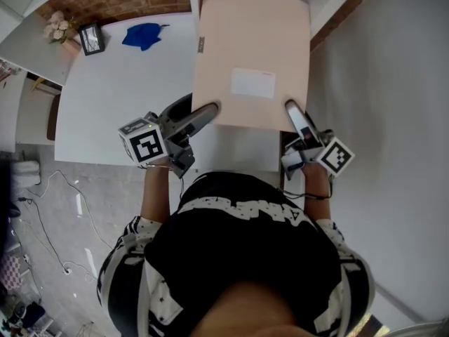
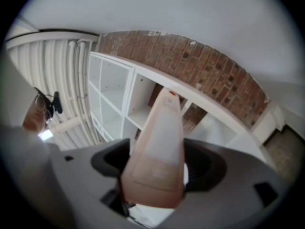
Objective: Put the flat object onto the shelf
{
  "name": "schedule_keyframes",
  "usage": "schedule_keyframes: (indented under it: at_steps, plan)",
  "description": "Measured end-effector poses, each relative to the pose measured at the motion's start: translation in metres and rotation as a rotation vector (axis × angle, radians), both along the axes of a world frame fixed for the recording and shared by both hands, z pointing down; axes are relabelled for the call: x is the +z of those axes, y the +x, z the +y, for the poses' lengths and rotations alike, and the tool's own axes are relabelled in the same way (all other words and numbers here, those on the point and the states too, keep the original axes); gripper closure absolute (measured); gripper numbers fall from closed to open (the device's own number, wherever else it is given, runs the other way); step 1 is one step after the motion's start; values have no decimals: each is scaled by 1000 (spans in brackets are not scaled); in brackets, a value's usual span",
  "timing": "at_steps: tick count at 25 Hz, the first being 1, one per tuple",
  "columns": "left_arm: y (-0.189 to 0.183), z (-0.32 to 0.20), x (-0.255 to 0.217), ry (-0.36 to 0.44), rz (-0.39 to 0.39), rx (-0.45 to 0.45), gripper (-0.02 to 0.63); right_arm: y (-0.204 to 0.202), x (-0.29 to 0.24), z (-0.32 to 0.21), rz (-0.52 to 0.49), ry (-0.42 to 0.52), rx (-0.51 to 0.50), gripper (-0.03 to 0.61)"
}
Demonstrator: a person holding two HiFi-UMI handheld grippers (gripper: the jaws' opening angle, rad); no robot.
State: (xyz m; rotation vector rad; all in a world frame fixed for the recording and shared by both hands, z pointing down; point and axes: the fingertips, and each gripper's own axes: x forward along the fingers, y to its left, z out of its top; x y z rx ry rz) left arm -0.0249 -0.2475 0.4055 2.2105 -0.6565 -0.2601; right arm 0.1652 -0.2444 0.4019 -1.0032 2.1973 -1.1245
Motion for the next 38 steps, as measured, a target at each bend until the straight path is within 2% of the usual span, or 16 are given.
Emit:
schedule_keyframes:
  at_steps: [9, 21, 29, 38]
  plan:
    - [4, -2, 0, -25, 43, 8, 261, 3, -1, -1, -2, -11, 19, 238]
    - [3, -5, 3, -50, 20, 8, 261, 4, 1, -2, 2, -25, 29, 238]
    - [6, -9, 3, -67, 38, -31, 262, 9, 1, -11, 4, -30, 10, 237]
    - [6, -10, -1, -93, 53, -94, 262, 10, -3, -12, 14, -32, -58, 230]
